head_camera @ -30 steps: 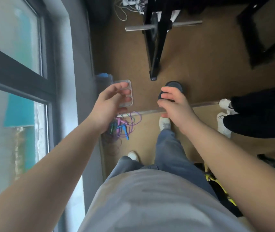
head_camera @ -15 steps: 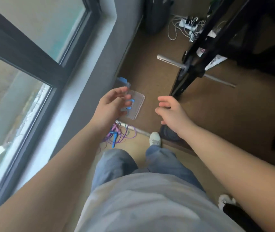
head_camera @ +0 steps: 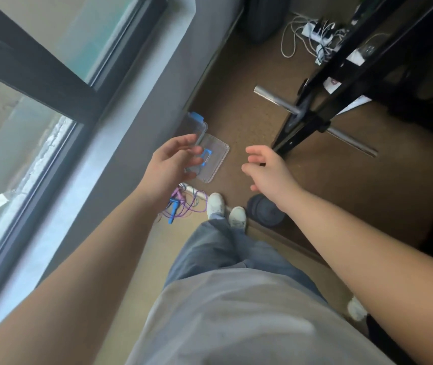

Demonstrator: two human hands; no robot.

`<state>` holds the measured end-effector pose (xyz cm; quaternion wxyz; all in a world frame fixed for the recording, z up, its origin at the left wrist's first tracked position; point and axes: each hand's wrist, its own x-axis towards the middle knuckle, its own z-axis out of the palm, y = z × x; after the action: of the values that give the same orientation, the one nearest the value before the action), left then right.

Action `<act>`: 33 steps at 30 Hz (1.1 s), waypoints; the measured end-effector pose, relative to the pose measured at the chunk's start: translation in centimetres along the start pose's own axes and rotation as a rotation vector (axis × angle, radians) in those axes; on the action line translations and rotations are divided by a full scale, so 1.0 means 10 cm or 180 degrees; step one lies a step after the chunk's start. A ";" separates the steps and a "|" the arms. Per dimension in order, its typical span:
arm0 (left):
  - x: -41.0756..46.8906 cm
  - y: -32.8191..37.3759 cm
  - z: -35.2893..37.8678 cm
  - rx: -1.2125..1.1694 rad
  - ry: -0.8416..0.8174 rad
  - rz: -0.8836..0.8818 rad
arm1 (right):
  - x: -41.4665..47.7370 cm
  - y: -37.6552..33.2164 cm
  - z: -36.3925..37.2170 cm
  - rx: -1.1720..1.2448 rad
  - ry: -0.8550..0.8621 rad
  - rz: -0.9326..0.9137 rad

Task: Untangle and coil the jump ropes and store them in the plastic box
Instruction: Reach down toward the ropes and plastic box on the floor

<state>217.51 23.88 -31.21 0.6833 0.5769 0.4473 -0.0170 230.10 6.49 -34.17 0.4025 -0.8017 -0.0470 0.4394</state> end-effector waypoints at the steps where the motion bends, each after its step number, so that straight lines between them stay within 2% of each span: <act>1: 0.06 0.01 0.00 -0.0011 -0.0037 -0.0027 | 0.04 -0.02 -0.02 0.0001 0.0015 0.0027; 10: 0.48 0.18 -0.38 0.0004 -0.0097 -0.0176 | 0.52 -0.52 0.10 -0.0175 -0.0009 0.0114; 19: 0.66 0.48 -0.81 -0.0238 0.0433 -0.0065 | 0.97 -1.13 0.42 -0.0486 -0.0462 -0.0267; 26: 0.82 0.53 -0.83 -0.0586 0.1147 -0.0331 | 1.60 -1.53 0.58 -0.0955 -0.1095 -0.0517; 33: 1.05 0.45 -0.50 -0.1445 0.2000 -0.0462 | 2.20 -1.68 0.57 -0.1873 -0.1905 -0.0834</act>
<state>223.26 34.55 -33.98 0.6203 0.3552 0.6666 0.2115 243.97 30.61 -38.93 0.1781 -0.7069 -0.3859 0.5654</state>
